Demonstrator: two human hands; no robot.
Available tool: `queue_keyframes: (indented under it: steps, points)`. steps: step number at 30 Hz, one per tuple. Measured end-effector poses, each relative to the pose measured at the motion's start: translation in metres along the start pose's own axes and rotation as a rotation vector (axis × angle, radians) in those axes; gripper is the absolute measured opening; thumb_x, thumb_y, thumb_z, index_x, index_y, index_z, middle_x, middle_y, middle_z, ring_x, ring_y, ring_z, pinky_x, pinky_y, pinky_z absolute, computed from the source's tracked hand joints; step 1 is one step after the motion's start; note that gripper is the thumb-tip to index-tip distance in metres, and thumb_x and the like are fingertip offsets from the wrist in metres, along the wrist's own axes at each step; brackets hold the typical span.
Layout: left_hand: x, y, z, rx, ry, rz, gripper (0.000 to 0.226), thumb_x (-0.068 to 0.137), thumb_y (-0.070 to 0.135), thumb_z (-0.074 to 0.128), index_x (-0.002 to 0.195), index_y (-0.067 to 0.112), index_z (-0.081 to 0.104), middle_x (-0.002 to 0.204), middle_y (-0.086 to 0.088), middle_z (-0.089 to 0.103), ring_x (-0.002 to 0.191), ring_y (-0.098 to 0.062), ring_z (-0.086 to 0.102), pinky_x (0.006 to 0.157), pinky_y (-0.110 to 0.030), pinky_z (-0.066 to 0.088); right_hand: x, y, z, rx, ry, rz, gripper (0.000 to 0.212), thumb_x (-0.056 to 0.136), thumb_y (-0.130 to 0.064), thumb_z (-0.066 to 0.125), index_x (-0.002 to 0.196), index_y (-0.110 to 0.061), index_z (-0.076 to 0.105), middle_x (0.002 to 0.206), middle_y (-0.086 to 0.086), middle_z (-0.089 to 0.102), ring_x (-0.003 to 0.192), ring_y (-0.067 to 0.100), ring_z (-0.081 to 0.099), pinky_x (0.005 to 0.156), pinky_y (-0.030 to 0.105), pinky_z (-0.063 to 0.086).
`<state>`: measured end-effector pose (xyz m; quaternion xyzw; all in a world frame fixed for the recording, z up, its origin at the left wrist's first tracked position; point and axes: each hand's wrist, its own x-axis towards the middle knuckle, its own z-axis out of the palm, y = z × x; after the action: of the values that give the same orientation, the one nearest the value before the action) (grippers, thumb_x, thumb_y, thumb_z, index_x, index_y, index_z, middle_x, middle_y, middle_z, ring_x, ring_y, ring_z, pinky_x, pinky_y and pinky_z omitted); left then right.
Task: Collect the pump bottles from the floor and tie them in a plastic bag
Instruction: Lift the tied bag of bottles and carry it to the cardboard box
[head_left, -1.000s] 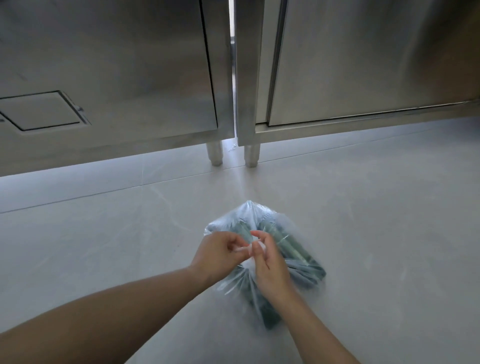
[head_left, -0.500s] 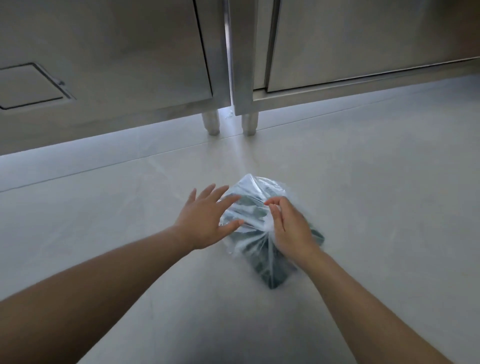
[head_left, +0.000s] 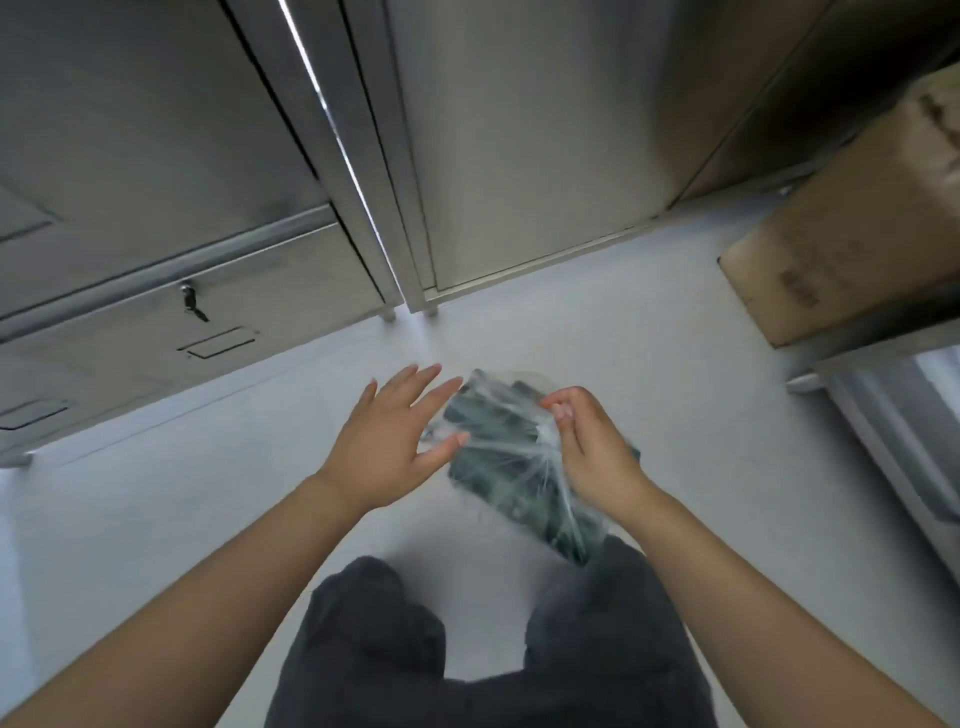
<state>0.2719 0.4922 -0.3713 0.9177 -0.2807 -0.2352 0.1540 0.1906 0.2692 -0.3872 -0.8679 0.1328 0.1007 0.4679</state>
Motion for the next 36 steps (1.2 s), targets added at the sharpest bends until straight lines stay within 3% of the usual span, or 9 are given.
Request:
queue_keyframes:
  steps: [4, 5, 8, 10, 17, 22, 26, 30, 36]
  points:
    - [-0.042, 0.113, -0.100, -0.006, 0.014, 0.095, 0.067, 0.087, 0.064, 0.029, 0.146, 0.033, 0.027, 0.156, 0.002, 0.028, 0.145, -0.020, 0.020, 0.114, -0.051, 0.025, -0.082, -0.073, -0.115, 0.049, 0.126, 0.035, 0.024, 0.100, -0.019, 0.030, 0.107, -0.010, 0.051, 0.102, 0.000, 0.054, 0.094, 0.014, 0.051, 0.081, 0.022, 0.037]
    - [-0.048, 0.138, -0.118, 0.015, 0.008, 0.129, 0.068, 0.086, 0.064, 0.028, 0.146, 0.033, 0.026, 0.156, 0.001, 0.028, 0.145, -0.020, 0.020, 0.114, -0.051, 0.025, -0.100, -0.085, -0.140, 0.062, 0.147, 0.033, 0.023, 0.100, -0.020, 0.030, 0.106, -0.012, 0.051, 0.101, 0.000, 0.054, 0.093, 0.012, 0.052, 0.081, 0.022, 0.038]
    - [-0.053, 0.199, -0.154, 0.088, 0.019, 0.233, 0.069, 0.085, 0.068, 0.025, 0.146, 0.035, 0.026, 0.155, 0.003, 0.029, 0.145, -0.019, 0.022, 0.116, -0.051, 0.023, -0.137, -0.108, -0.203, 0.101, 0.238, -0.008, 0.019, 0.100, -0.022, 0.031, 0.102, -0.018, 0.049, 0.097, -0.005, 0.053, 0.089, -0.003, 0.050, 0.077, 0.003, 0.034]
    - [-0.044, 0.230, -0.167, 0.121, 0.042, 0.281, 0.069, 0.084, 0.070, 0.023, 0.144, 0.037, 0.027, 0.154, 0.003, 0.031, 0.144, -0.019, 0.024, 0.117, -0.050, 0.019, -0.151, -0.109, -0.235, 0.106, 0.292, -0.026, 0.018, 0.100, -0.023, 0.031, 0.102, -0.020, 0.049, 0.097, -0.007, 0.053, 0.091, -0.009, 0.049, 0.076, 0.000, 0.033]
    - [0.019, 0.303, -0.179, 0.270, 0.036, 0.366, 0.070, 0.083, 0.070, 0.023, 0.145, 0.036, 0.027, 0.156, 0.003, 0.029, 0.145, -0.019, 0.022, 0.116, -0.049, 0.015, -0.160, -0.078, -0.312, 0.035, 0.403, -0.012, 0.022, 0.100, -0.020, 0.033, 0.106, -0.011, 0.053, 0.103, 0.002, 0.053, 0.091, 0.004, 0.048, 0.078, -0.002, 0.030]
    - [0.081, 0.338, -0.183, 0.291, 0.002, 0.417, 0.067, 0.086, 0.069, 0.027, 0.145, 0.038, 0.026, 0.156, 0.005, 0.027, 0.145, -0.016, 0.021, 0.117, -0.046, 0.013, -0.134, -0.053, -0.376, 0.014, 0.504, 0.047, 0.021, 0.100, -0.023, 0.032, 0.104, -0.016, 0.052, 0.103, -0.001, 0.052, 0.097, 0.007, 0.048, 0.079, -0.002, 0.029]
    - [0.151, 0.359, -0.194, 0.295, -0.005, 0.491, 0.064, 0.088, 0.066, 0.033, 0.144, 0.037, 0.027, 0.156, 0.005, 0.028, 0.145, -0.017, 0.020, 0.117, -0.048, 0.013, -0.092, -0.043, -0.424, -0.002, 0.617, 0.073, 0.017, 0.100, -0.021, 0.033, 0.100, -0.020, 0.050, 0.097, -0.003, 0.053, 0.090, -0.009, 0.048, 0.076, -0.002, 0.031]
    - [0.240, 0.382, -0.220, 0.298, 0.002, 0.569, 0.064, 0.088, 0.063, 0.037, 0.145, 0.035, 0.027, 0.156, 0.004, 0.027, 0.146, -0.016, 0.017, 0.118, -0.049, 0.011, -0.040, -0.037, -0.468, -0.026, 0.740, 0.123, 0.021, 0.100, -0.022, 0.031, 0.101, -0.020, 0.052, 0.098, -0.002, 0.055, 0.088, -0.002, 0.049, 0.076, 0.001, 0.032]
    - [0.362, 0.423, -0.281, 0.342, 0.022, 0.705, 0.072, 0.081, 0.071, 0.028, 0.144, 0.035, 0.030, 0.155, 0.005, 0.029, 0.145, -0.016, 0.019, 0.116, -0.049, 0.015, 0.033, -0.043, -0.539, -0.028, 0.924, 0.166, 0.020, 0.100, -0.025, 0.031, 0.099, -0.022, 0.051, 0.093, -0.003, 0.054, 0.087, -0.004, 0.050, 0.072, 0.003, 0.035]
